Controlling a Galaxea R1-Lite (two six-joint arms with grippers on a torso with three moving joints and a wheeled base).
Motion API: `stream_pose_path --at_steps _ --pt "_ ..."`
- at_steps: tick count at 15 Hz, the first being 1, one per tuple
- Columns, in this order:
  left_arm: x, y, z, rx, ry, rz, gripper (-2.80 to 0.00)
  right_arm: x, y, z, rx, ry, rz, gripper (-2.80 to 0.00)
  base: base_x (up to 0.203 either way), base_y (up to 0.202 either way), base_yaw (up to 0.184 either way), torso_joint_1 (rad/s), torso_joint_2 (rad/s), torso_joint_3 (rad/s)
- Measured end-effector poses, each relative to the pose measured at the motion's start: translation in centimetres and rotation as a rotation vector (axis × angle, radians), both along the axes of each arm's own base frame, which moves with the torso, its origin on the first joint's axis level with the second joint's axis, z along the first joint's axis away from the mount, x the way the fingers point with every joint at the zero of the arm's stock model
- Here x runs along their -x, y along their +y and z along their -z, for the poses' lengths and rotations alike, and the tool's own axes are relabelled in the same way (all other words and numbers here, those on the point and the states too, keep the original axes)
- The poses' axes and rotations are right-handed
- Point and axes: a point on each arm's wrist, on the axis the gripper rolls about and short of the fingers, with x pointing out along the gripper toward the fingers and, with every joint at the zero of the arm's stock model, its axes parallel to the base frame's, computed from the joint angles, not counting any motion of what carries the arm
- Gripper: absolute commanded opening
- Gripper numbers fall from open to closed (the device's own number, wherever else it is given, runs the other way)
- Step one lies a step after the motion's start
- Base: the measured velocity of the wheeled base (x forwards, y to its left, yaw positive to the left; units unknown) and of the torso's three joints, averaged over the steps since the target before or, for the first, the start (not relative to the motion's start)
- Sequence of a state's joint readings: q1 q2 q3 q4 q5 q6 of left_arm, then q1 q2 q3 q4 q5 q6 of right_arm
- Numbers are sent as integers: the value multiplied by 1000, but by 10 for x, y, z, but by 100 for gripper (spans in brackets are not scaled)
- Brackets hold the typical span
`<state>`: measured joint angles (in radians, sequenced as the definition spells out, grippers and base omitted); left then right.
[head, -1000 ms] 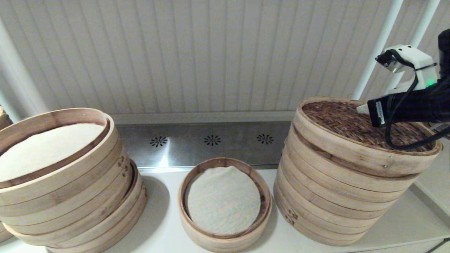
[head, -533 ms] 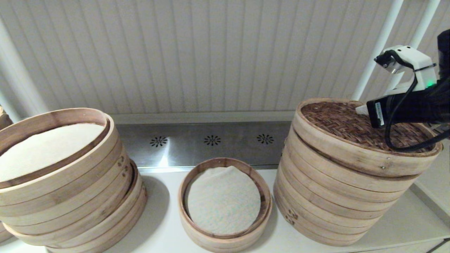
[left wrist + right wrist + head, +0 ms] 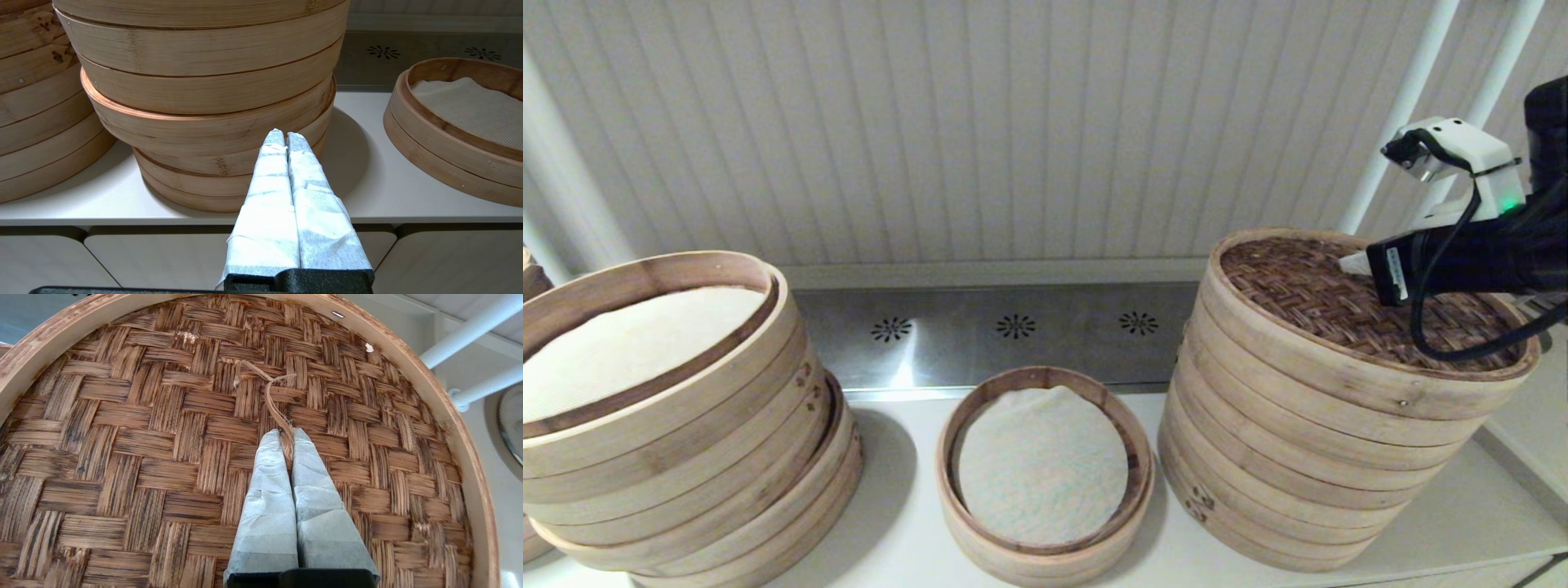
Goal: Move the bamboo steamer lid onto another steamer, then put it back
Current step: Put the steamer
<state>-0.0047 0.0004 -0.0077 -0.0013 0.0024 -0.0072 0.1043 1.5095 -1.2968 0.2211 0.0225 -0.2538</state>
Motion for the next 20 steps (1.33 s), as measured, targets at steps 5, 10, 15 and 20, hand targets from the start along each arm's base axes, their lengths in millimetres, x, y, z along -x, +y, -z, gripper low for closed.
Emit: stream_pose_path --at_steps 5,10,15,20 --pt "0 0 0 0 0 0 -280 -4 -1 1 2 8 4 -280 0 0 0 0 0 0" --pt "0 0 0 0 0 0 -280 -6 -1 -3 4 -5 16 0 0 0 0 0 0 0" --pt "0 0 0 0 0 0 -280 -3 -1 -7 -4 -26 11 0 0 0 0 0 0 0" --pt "0 0 0 0 0 0 -280 17 -2 -25 -38 -92 15 0 0 0 0 0 0 0"
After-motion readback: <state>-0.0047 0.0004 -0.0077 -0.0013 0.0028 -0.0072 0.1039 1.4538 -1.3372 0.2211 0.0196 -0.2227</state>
